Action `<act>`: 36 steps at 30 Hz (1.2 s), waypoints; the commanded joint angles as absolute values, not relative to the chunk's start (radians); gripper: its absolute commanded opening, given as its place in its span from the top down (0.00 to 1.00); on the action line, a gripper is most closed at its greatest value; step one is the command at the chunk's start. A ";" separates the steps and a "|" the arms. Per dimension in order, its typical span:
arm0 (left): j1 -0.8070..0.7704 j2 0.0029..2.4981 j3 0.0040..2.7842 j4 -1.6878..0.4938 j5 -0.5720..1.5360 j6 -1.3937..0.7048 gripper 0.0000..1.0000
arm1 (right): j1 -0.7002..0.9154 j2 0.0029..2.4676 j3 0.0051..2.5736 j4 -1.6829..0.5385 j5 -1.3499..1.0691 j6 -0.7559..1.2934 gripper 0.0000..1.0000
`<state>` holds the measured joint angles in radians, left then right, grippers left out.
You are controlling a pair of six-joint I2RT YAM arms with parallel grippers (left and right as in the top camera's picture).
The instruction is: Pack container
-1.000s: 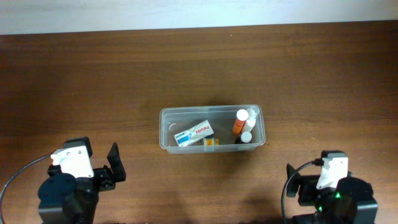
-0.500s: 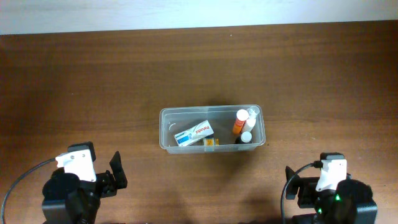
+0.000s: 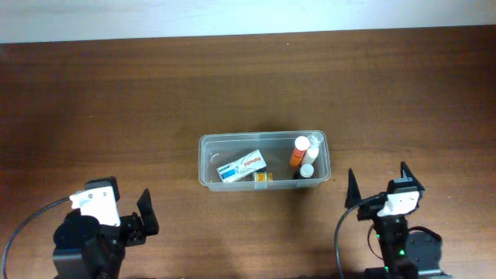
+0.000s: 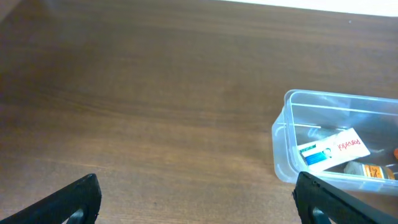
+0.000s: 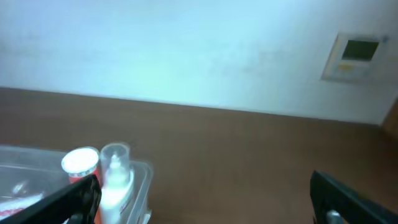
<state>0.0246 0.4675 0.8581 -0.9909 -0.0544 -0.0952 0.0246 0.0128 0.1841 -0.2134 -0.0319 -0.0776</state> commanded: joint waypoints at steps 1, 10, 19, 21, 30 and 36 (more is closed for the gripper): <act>0.027 0.462 0.853 -0.990 -0.041 -0.101 0.01 | 0.019 0.004 0.086 -0.169 -0.041 -0.097 0.02; 0.026 0.462 0.853 -0.990 -0.041 -0.101 0.01 | 0.019 0.013 0.057 -0.194 -0.041 -0.097 0.01; 0.027 0.462 0.853 -0.990 -0.041 -0.101 0.01 | 0.019 0.013 0.057 -0.194 -0.041 -0.097 0.02; 0.026 0.462 0.853 -0.990 -0.041 -0.101 0.01 | 0.019 0.013 0.057 -0.194 -0.041 -0.097 0.02; 0.026 0.462 0.853 -0.990 -0.041 -0.101 0.01 | 0.019 0.013 0.057 -0.194 -0.041 -0.097 0.02; 0.027 0.435 0.833 -1.005 -0.072 -0.100 0.01 | 0.019 0.013 0.057 -0.194 -0.041 -0.097 0.02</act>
